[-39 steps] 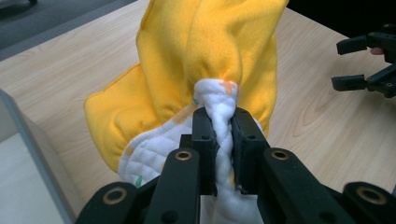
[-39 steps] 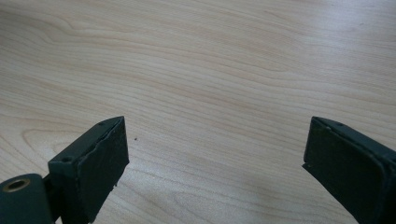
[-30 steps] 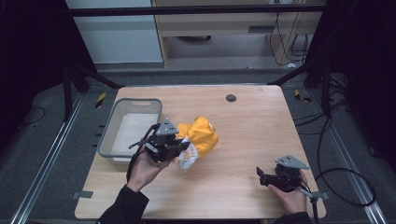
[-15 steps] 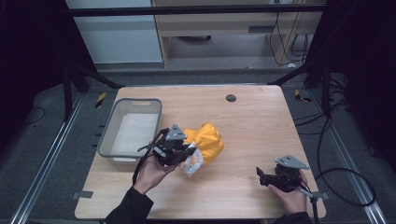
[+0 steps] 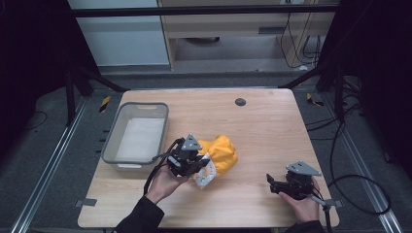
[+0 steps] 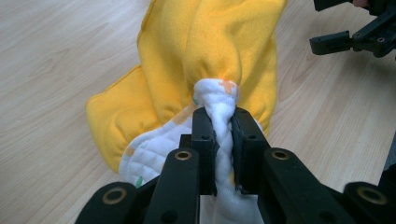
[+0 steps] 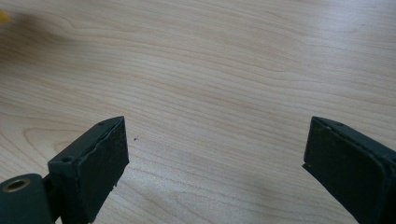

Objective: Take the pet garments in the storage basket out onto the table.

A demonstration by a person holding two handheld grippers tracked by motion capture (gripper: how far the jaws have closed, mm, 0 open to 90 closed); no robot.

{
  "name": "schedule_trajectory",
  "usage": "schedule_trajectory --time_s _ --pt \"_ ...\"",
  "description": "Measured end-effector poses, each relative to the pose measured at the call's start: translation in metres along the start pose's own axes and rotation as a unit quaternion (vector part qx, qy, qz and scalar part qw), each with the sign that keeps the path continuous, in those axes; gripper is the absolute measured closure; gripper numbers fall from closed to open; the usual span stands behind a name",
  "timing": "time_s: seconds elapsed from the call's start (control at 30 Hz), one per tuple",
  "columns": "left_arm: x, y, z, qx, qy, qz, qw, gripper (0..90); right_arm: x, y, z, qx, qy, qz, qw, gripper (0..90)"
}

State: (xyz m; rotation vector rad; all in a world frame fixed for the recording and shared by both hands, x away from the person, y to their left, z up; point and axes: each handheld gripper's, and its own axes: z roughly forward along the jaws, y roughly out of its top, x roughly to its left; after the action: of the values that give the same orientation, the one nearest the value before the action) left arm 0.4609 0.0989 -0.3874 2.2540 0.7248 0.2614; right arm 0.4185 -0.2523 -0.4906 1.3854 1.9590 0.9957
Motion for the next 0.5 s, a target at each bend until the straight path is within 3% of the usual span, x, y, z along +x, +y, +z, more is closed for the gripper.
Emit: schedule_trajectory --time_s 0.5 --pt "-0.008 -0.003 0.025 0.032 -0.015 0.014 0.9993 80.9 0.000 0.000 0.000 0.002 0.002 0.002 1.0000 6.5"
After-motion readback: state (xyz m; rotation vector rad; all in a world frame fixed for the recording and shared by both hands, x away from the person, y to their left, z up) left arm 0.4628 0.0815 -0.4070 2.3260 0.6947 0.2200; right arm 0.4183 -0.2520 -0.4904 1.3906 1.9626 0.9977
